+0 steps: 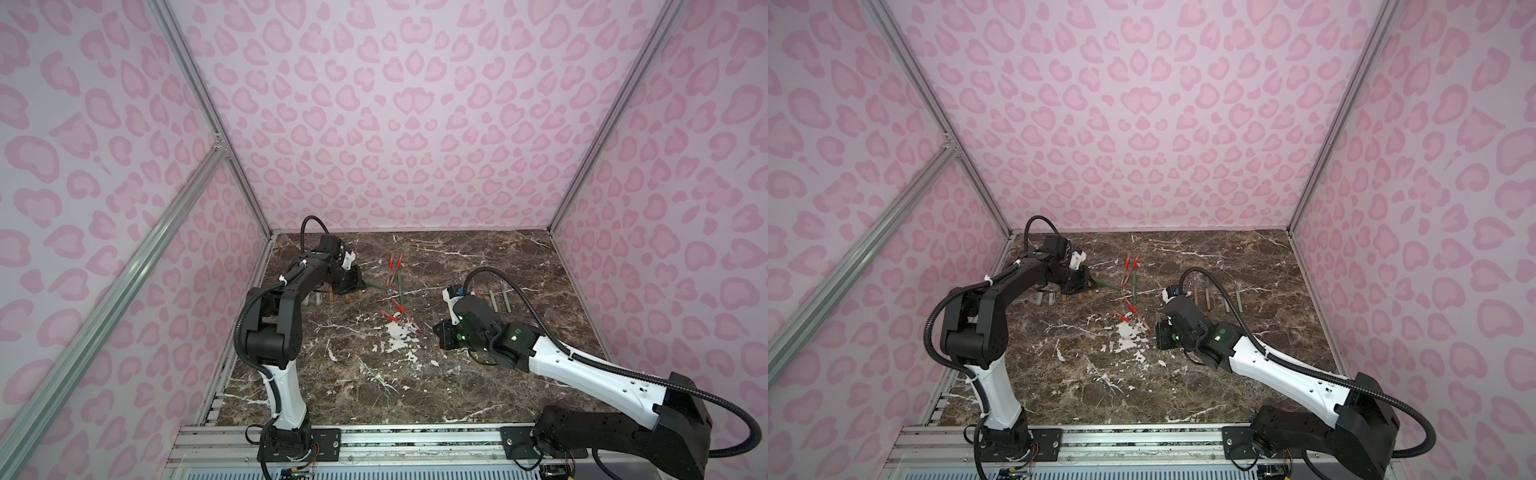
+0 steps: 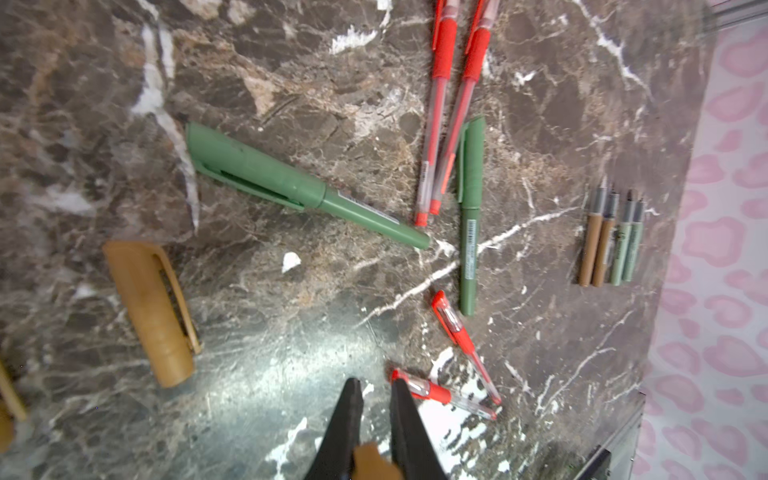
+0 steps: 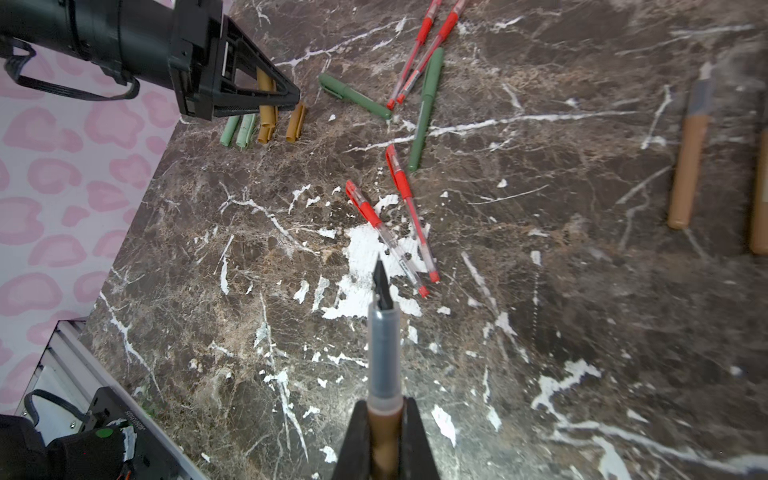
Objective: Open the pen caps
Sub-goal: 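Pull the tan cap off with the left gripper, drawing both grippers apart, then set the tan cap by the other caps while the right carries the pen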
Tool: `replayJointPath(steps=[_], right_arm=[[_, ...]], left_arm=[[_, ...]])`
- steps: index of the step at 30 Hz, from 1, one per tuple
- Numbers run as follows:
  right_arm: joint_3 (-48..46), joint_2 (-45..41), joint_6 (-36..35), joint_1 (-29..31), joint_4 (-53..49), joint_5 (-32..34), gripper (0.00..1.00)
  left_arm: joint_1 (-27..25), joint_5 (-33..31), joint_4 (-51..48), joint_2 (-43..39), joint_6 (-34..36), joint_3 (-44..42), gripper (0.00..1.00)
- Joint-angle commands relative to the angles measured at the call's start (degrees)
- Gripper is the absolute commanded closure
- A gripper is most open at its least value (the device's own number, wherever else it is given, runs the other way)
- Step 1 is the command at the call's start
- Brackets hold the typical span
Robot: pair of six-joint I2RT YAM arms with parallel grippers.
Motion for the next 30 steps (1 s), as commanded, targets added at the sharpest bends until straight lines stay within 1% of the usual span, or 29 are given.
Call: replayJointPath(steps=[1, 6, 9, 12, 16, 20, 27, 30], right_arm=[[-1.74, -1.96, 0.89, -0.07, -0.34, 2.25, 1.0], [-2.52, -3.92, 1.14, -0.88, -1.41, 2.9, 1.0], [-3.16, -4.37, 0.83, -1.22, -0.64, 2.97, 1.0], [-2.27, -4.4, 0.79, -1.48, -2.21, 2.92, 1.0], [-2.98, -4.42, 0.54, -1.89, -0.91, 2.92, 1.0], [-1.87, -4.3, 0.38, -2.16, -2.26, 2.52, 1.0], [-1.46, -4.2, -0.23, -2.71, -2.52, 2.54, 1.0], [-2.2, -3.98, -1.03, -3.32, -1.05, 2.59, 1.0]], left_arm=[[-0.14, -4.23, -5.81, 3.75, 1.89, 3.62, 0.9], [-0.25, -5.86, -7.99, 7.88, 2.2, 6.91, 0.9], [-0.31, -6.0, -8.42, 9.59, 1.73, 7.5, 0.88], [-0.4, -7.13, -8.78, 11.3, 1.8, 8.5, 0.86], [-0.41, -8.32, -10.01, 13.38, 1.72, 10.51, 0.84], [-0.4, -8.91, -10.19, 12.99, 1.48, 10.64, 0.79], [-0.36, -8.94, -10.23, 10.35, 1.27, 9.77, 0.65], [-0.47, -7.88, -10.3, 8.38, 0.93, 9.35, 0.65]])
